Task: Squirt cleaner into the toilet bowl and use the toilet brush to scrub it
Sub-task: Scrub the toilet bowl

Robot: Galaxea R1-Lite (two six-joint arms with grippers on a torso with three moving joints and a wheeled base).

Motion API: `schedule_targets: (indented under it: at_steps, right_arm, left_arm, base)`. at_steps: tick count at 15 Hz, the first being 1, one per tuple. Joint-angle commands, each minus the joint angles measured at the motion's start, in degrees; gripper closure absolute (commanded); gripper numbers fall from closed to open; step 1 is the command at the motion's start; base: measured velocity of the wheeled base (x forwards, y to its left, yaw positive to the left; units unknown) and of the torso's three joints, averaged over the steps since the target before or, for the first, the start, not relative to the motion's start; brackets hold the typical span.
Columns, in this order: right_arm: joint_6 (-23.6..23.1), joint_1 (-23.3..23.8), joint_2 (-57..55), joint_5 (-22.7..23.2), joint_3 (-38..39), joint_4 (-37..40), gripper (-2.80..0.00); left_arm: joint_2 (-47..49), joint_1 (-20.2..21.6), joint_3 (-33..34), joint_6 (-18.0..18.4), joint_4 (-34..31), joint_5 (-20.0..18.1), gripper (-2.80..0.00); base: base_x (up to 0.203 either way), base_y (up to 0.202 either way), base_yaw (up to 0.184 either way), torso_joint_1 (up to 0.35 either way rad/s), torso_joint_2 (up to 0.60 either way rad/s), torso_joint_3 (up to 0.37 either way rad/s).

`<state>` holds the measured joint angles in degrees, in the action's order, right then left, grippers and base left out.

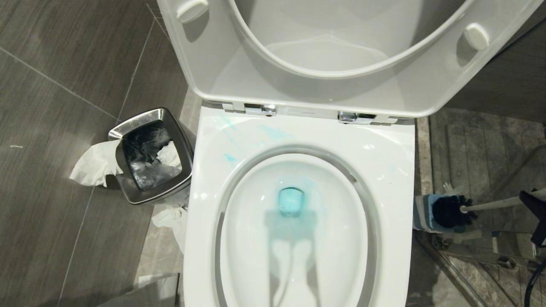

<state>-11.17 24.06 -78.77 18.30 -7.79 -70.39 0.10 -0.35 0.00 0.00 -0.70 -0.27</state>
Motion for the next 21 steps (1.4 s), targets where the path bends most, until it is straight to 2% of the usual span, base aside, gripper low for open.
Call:
schedule_targets:
  at_steps: [1,4,10,14,21]
  right_arm:
    - [1.5,0.0,4.4,0.2,0.0,0.1,0.0]
    - [2.2,0.0,9.3,0.2,-3.1,8.0,0.0]
    - [4.4,-0.1,22.4,0.6,-20.5,43.7,0.0]
    - [5.8,0.0,25.7,0.3,-27.4,54.2,0.0]
    - [7.2,-0.1,29.7,0.3,-53.6,90.9,0.0]
  left_arm:
    - [0.0,0.0,0.0,0.0,0.0,0.0,0.0]
    - [0.0,0.0,0.0,0.0,0.0,0.0,0.0]
    - [0.0,0.0,0.0,0.0,0.0,0.0,0.0]
    - [0.0,0.0,0.0,0.0,0.0,0.0,0.0]
    - [0.0,0.0,0.0,0.0,0.0,0.0,0.0]
  base:
    - [0.0,0.0,0.0,0.0,0.0,0.0]
    - [0.0,0.0,0.0,0.0,0.0,0.0]
    - [0.0,0.0,0.0,0.0,0.0,0.0]
    - [0.0,0.0,0.0,0.0,0.0,0.0]
    - [0.0,0.0,0.0,0.0,0.0,0.0]
